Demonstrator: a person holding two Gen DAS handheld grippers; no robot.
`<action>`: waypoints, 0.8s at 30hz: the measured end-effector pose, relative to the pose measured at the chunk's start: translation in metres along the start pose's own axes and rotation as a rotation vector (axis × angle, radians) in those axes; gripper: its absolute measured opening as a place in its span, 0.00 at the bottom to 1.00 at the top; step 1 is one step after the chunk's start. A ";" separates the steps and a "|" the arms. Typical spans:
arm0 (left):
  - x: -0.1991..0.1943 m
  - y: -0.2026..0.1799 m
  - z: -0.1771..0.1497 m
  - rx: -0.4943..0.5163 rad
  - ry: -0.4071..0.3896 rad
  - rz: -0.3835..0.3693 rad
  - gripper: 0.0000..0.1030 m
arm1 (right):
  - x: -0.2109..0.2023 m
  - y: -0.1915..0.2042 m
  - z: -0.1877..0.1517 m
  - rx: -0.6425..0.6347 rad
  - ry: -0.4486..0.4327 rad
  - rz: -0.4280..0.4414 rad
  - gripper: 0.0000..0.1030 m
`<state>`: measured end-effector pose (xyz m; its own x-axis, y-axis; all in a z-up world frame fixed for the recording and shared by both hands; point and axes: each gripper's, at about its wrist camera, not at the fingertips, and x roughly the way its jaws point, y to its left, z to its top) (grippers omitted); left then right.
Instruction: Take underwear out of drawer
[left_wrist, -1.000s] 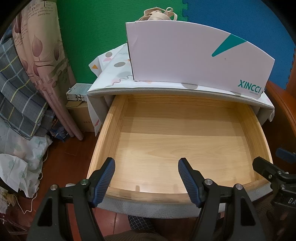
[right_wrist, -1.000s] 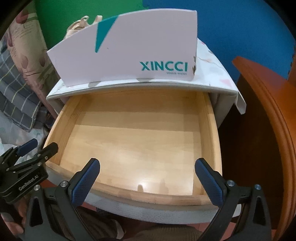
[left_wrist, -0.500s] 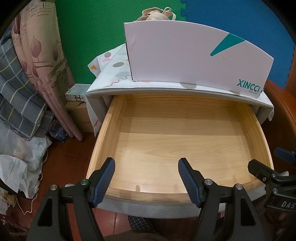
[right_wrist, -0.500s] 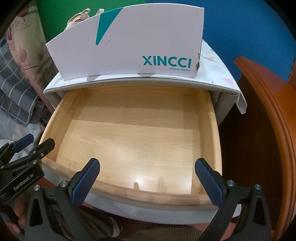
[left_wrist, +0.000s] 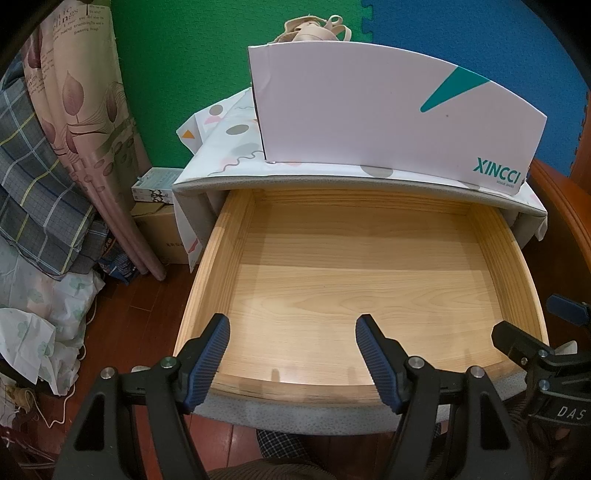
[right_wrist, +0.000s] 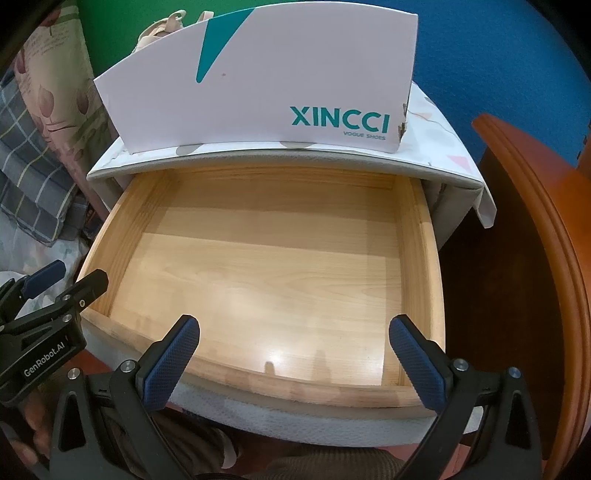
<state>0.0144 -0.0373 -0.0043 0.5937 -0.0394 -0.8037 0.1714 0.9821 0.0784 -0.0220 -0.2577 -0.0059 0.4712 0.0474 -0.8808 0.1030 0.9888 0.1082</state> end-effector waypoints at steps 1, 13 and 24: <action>0.000 0.000 0.000 0.000 0.000 -0.001 0.70 | 0.000 0.000 0.000 0.000 0.000 0.000 0.99; -0.001 0.000 0.001 0.003 0.000 0.001 0.70 | 0.001 0.004 0.000 -0.025 0.006 -0.001 0.98; -0.003 -0.001 0.001 0.014 -0.016 -0.008 0.70 | 0.001 0.006 -0.001 -0.036 0.010 -0.001 0.98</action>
<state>0.0130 -0.0384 -0.0014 0.6045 -0.0507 -0.7950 0.1877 0.9790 0.0802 -0.0217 -0.2517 -0.0061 0.4625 0.0477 -0.8853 0.0713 0.9933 0.0907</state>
